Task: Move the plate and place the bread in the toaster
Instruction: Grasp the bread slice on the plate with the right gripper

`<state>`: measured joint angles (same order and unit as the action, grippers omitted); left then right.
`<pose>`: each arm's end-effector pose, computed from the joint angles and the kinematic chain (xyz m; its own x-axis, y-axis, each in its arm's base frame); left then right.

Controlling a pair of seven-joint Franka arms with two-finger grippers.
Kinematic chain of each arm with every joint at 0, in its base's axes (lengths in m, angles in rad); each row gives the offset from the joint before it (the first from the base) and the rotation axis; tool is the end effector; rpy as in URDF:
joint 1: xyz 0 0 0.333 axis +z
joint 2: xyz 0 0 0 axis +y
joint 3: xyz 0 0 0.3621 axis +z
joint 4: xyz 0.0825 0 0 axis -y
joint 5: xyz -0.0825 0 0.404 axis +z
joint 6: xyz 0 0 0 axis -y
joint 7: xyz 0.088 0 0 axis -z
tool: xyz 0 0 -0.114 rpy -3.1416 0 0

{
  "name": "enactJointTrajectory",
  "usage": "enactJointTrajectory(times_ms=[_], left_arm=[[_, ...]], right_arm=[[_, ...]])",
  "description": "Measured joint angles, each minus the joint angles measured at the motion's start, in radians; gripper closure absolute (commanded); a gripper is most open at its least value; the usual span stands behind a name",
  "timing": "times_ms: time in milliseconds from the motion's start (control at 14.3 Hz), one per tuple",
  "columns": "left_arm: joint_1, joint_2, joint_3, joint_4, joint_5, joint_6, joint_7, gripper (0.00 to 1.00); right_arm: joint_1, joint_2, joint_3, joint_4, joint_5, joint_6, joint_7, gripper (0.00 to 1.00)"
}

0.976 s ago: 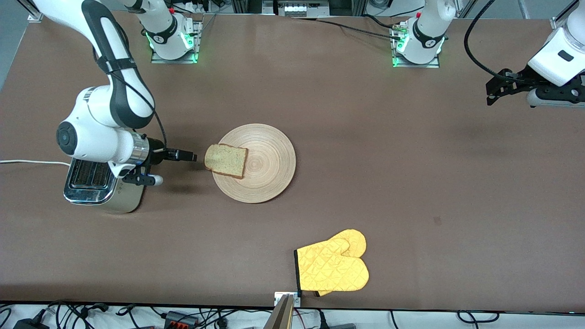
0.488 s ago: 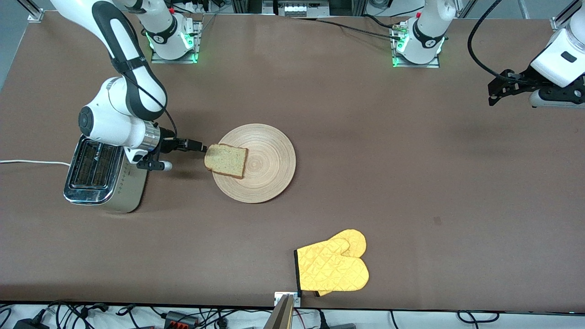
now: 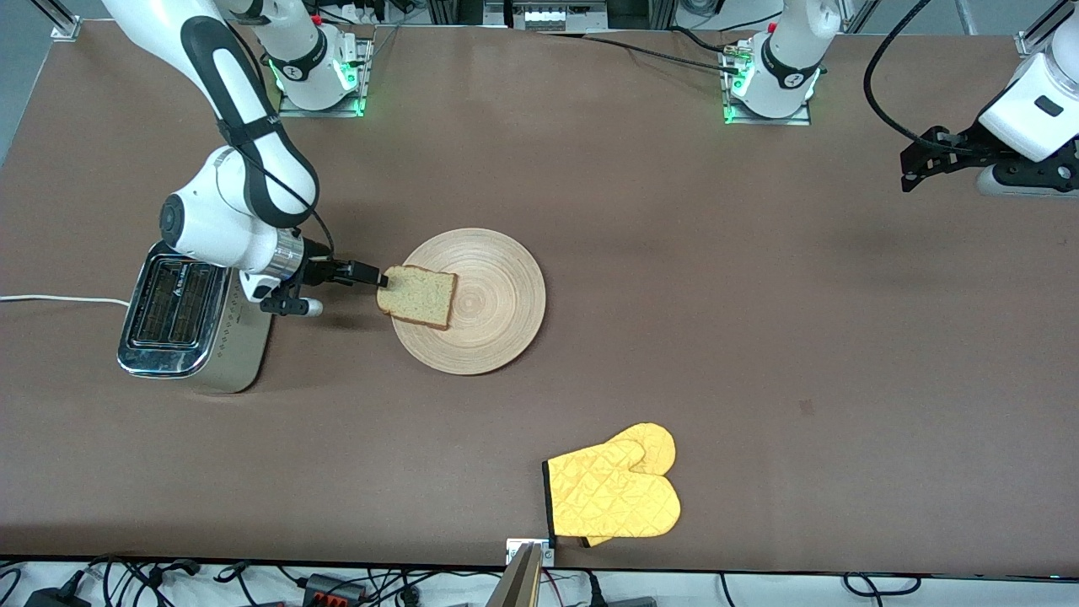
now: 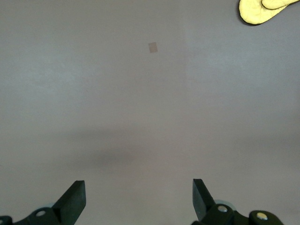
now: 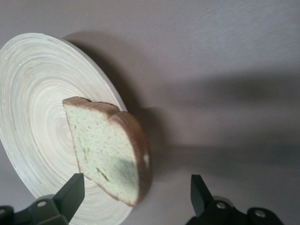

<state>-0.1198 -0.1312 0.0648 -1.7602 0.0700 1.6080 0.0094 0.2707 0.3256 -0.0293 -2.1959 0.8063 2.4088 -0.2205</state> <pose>0.5280 -0.0190 0.6459 0.9975 -0.0677 -0.0219 -0.0689 -0.9957 -0.0612 0.5547 0.1447 0.2476 0.9793 -0.1420 -0.1441 -0.1931 -0.8690 -0.4555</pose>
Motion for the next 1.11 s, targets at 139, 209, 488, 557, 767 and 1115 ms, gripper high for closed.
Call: enactJointTrajectory(times_ms=[139,209,488,557,767,1115], left_arm=[[0.000,0.000,0.000,0.000,0.000,-0.001,0.000,0.00],[0.000,0.000,0.000,0.000,0.000,-0.001,0.000,0.00],[0.000,0.000,-0.001,0.000,0.000,-0.002,0.000,0.00],[0.000,0.000,-0.001,0.000,0.000,-0.002,0.000,0.00],[0.000,0.000,-0.002,0.001,0.000,-0.002,0.000,0.00],[0.000,0.000,-0.002,0.001,0.000,-0.002,0.000,0.00]], right_arm=[[0.020,0.018,0.000,0.000,0.027,0.041,-0.006,0.02],[0.022,0.028,0.001,0.000,0.040,0.053,-0.021,0.04],[0.023,0.053,0.000,0.002,0.102,0.059,-0.094,0.27],[0.023,0.056,0.000,0.002,0.116,0.060,-0.103,0.31],[0.023,0.058,0.000,0.003,0.124,0.060,-0.104,0.32],[0.023,0.058,0.000,0.003,0.127,0.060,-0.105,0.47]])
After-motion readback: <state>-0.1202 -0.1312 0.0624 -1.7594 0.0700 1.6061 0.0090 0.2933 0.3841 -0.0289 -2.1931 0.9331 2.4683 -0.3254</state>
